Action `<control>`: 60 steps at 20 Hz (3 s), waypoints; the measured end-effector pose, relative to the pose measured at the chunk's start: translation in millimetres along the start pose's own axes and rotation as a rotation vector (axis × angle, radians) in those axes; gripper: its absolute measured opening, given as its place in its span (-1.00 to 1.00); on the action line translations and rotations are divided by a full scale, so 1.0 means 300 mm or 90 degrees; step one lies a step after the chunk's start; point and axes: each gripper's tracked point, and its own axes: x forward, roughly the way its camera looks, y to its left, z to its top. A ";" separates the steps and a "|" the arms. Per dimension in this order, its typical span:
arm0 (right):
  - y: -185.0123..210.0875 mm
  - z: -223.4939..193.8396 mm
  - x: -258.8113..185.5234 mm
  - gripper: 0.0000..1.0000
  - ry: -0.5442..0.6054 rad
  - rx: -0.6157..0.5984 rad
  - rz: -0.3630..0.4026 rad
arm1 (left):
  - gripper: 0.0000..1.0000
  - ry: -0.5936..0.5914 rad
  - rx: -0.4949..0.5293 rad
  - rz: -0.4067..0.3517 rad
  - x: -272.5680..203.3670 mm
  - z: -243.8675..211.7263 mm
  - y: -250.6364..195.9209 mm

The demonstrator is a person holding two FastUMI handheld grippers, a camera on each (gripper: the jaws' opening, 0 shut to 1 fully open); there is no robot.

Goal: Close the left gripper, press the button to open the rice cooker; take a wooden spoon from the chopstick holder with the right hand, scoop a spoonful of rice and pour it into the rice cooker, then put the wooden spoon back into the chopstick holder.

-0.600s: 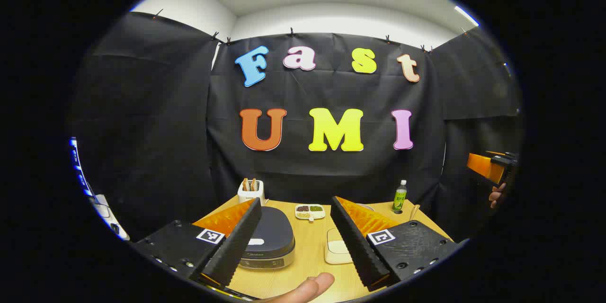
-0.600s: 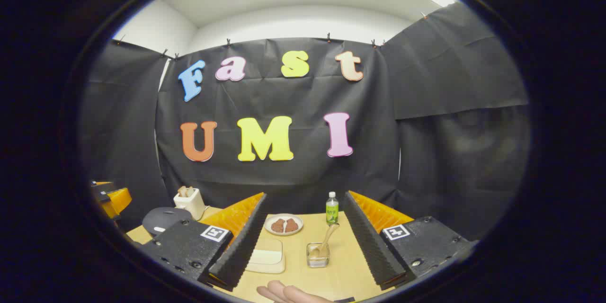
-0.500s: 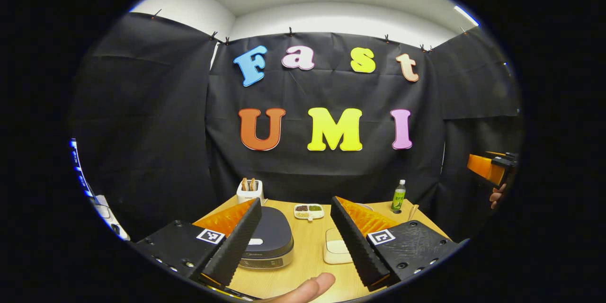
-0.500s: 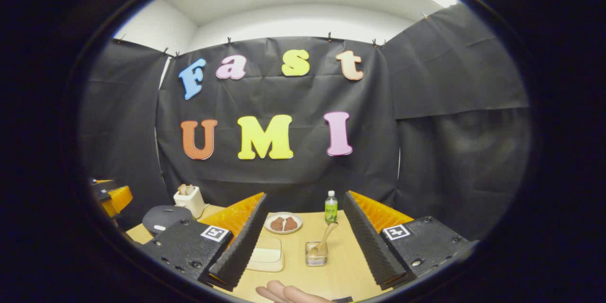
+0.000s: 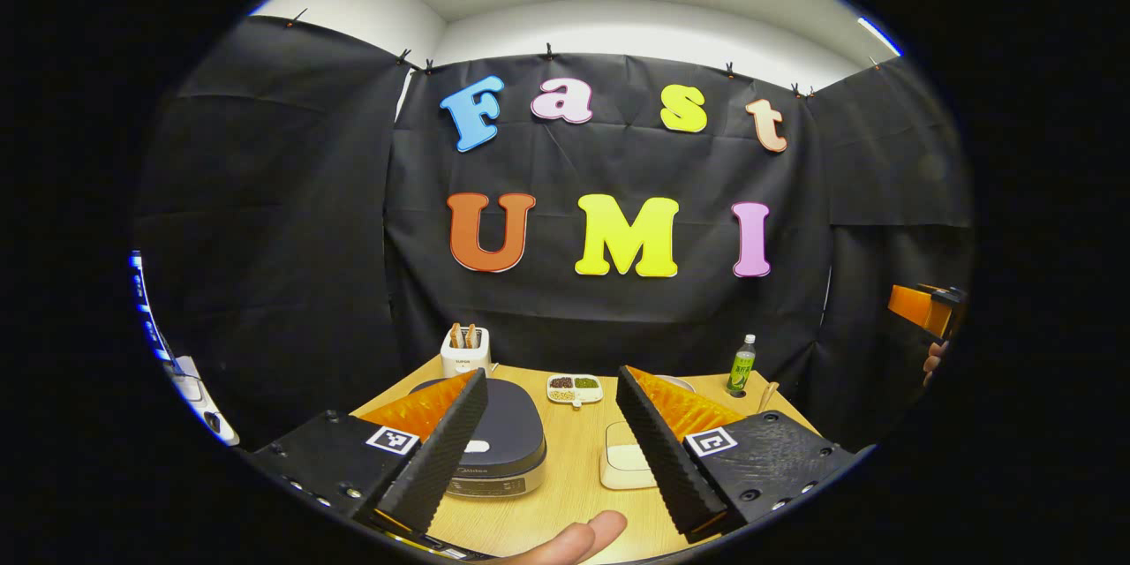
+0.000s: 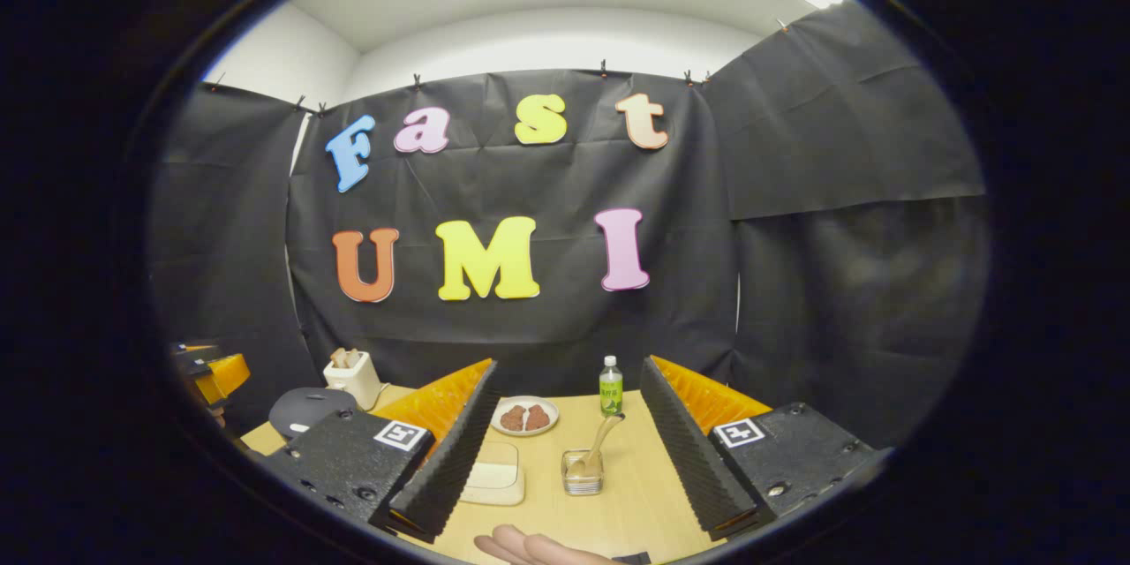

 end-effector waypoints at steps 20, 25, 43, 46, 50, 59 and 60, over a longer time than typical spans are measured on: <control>-0.040 -0.107 0.051 0.99 0.003 -0.010 0.007 | -1.00 0.153 0.009 0.083 0.186 -0.357 0.258; -0.054 -0.159 0.077 0.99 0.025 -0.015 0.010 | -1.00 0.247 0.006 0.108 0.225 -0.508 0.304; -0.111 -0.261 0.094 1.00 0.029 -0.028 0.012 | -1.00 0.310 -0.032 0.106 0.319 -0.656 0.299; -0.112 -0.274 0.097 1.00 0.032 -0.028 0.011 | -1.00 0.321 -0.049 0.092 0.311 -0.662 0.298; -0.115 -0.277 0.105 1.00 0.033 -0.028 0.011 | -1.00 0.299 -0.075 0.127 0.338 -0.658 0.350; -0.125 -0.278 0.103 1.00 0.036 -0.025 0.004 | -0.99 0.314 -0.074 0.148 0.339 -0.675 0.344; -0.120 -0.274 0.103 1.00 0.032 -0.025 0.007 | -1.00 0.315 -0.079 0.152 0.337 -0.662 0.347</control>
